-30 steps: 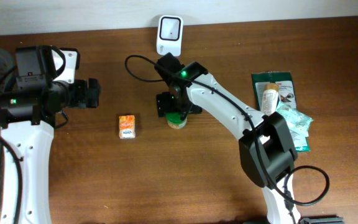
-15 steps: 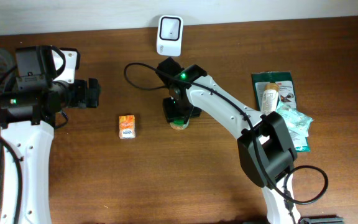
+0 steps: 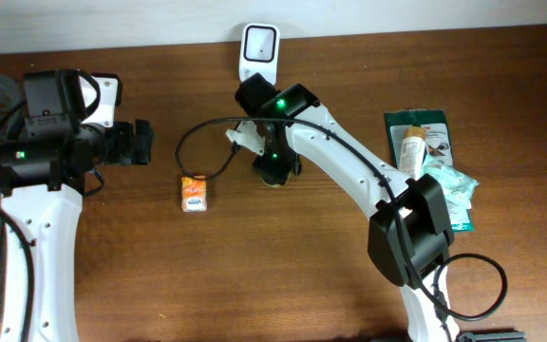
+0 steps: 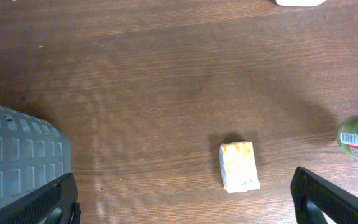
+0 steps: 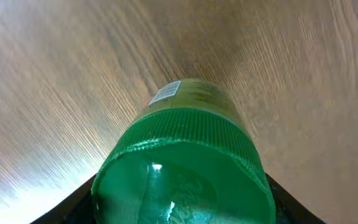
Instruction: Scan the item barcode
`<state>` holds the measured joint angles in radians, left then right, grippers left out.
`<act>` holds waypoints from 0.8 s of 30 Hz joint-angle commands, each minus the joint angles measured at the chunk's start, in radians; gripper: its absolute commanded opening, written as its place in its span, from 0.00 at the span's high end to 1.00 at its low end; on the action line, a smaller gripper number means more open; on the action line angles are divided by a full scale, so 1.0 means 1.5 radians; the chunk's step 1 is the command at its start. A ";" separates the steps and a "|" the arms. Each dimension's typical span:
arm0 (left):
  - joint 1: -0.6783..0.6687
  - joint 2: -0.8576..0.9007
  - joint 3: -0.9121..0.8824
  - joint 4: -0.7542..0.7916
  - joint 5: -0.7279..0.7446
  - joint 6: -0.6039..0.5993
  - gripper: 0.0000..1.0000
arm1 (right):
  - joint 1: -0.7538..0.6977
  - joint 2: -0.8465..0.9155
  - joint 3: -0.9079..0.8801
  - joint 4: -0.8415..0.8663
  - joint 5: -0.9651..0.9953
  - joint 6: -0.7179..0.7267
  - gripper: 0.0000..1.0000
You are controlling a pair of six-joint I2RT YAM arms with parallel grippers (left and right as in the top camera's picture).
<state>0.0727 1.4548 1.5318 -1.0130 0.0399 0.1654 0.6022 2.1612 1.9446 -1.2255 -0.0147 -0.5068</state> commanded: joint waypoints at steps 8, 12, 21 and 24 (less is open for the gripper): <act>0.003 -0.001 0.005 0.001 -0.002 0.011 0.01 | 0.003 -0.008 -0.038 0.006 0.010 -0.204 0.31; 0.003 -0.001 0.005 0.001 -0.002 0.011 0.01 | 0.003 -0.008 -0.037 0.007 0.000 -0.190 0.18; 0.003 -0.001 0.005 0.001 -0.002 0.011 0.01 | -0.042 -0.012 0.130 -0.055 -0.041 0.269 0.02; 0.003 -0.001 0.005 0.001 -0.002 0.011 0.01 | -0.085 -0.011 0.143 -0.074 -0.129 0.386 0.02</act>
<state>0.0727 1.4548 1.5318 -1.0126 0.0399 0.1654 0.5404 2.1567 2.1376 -1.3159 -0.0795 -0.2016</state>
